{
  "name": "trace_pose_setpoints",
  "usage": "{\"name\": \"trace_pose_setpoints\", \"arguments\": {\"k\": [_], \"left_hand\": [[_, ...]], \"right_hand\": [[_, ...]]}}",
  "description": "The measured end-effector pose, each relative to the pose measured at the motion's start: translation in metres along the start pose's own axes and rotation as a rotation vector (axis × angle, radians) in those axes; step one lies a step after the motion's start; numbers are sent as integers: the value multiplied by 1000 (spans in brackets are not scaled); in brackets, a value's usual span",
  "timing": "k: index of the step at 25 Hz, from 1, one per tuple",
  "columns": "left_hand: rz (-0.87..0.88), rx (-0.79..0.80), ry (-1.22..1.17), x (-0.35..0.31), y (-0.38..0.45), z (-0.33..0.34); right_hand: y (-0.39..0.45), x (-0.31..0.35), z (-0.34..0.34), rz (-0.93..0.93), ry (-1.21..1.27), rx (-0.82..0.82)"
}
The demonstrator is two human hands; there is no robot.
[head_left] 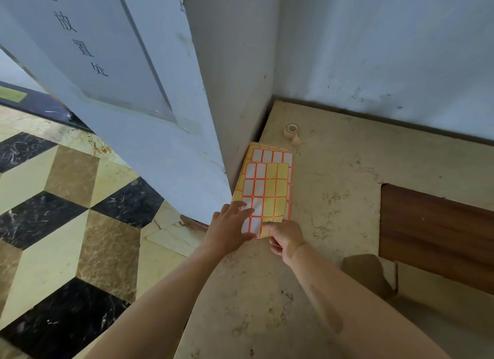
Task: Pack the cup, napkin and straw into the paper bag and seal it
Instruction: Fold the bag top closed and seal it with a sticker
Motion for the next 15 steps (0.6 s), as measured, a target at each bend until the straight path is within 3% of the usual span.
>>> {"name": "trace_pose_setpoints", "arguments": {"k": [5,15], "left_hand": [[-22,-26,-65,0,-3,-7],[123,-267,-617,-38,-39,-111]], "right_hand": [[-7,8,8,-45,115,9],[-78,68,-8,-225,248,278]]}}
Point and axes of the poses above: each hand's wrist, its own y-axis towards the middle knuckle, its own z-axis out of the palm, x = y × z, the point moved 10 cm from there along y, towards the middle knuckle, and after that the axes turned 3 degrees about y, right-handed, at the moved point
